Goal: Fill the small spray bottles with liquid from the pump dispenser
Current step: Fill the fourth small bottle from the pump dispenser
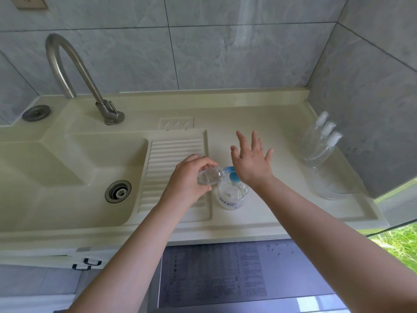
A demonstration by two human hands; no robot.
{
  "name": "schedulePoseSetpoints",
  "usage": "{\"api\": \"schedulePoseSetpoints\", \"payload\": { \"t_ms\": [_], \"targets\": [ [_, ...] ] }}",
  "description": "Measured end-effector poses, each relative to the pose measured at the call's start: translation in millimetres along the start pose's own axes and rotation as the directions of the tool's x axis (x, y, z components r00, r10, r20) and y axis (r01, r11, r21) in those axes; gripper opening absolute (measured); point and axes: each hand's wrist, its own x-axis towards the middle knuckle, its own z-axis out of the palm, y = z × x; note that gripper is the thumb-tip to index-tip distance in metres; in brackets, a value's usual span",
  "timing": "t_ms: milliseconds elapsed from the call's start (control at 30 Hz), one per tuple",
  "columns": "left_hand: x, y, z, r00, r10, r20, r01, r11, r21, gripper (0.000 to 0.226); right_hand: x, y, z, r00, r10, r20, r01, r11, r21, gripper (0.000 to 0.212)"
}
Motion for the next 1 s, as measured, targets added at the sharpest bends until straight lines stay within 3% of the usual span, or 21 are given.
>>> {"api": "schedulePoseSetpoints", "payload": {
  "t_ms": [200, 333, 1000],
  "targets": [
    [0.5, -0.2, -1.5, 1.0, -0.004, -0.014, 0.004, 1.0, -0.024, 0.058, 1.5, -0.9, -8.7, 0.997, -0.065, -0.045, 0.062, 0.996, -0.067, 0.06],
    [1.0, 0.9, -1.7, 1.0, -0.004, 0.0, 0.004, 1.0, -0.012, 0.058, 1.7, -0.7, -3.1, 0.998, -0.062, -0.002, 0.061, 0.987, -0.146, 0.054],
    [2.5, 3.2, -2.6, 1.0, -0.005, 0.026, 0.005, 1.0, 0.003, 0.056, 4.3, 0.8, -7.5, 0.997, -0.072, 0.002, 0.071, 0.983, -0.168, 0.058]
  ]
}}
